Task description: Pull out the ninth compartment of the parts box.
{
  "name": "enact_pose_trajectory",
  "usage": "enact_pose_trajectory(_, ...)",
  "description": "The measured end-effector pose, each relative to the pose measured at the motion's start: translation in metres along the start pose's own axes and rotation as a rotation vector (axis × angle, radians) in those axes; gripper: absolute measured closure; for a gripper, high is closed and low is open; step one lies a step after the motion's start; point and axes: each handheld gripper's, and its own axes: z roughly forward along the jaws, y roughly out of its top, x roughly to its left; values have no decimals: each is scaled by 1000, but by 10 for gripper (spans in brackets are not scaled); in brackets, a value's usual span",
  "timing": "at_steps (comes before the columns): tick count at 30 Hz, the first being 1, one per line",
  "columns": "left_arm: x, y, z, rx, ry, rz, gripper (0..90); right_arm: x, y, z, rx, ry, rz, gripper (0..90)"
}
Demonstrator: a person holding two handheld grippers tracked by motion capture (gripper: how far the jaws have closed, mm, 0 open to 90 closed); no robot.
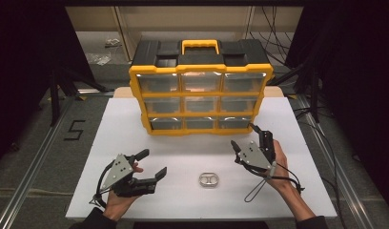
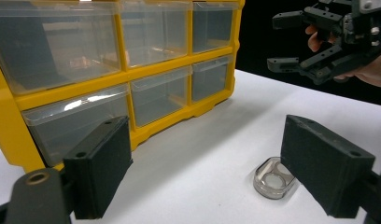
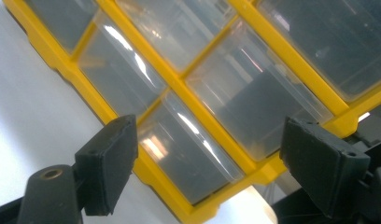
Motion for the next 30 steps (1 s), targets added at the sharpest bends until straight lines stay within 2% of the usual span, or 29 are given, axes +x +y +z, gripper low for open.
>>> enact_pose_trajectory(4,0,0,0,-1,0,1,158,2,-3,7,26,-29,-93,207)
enact_pose_trajectory(8,0,0,0,-3,0,-3,158,1,-3,13,32,-44,-120,215)
enact_pose_trajectory(15,0,0,0,0,-1,2,158,6,-7,25,46,-70,-217,222)
enact_pose_trajectory(23,0,0,0,-7,-6,-1,158,6,-11,38,44,-92,-286,230)
enact_pose_trajectory(30,0,-1,0,-3,-2,0,159,9,-15,46,56,-88,-335,241)
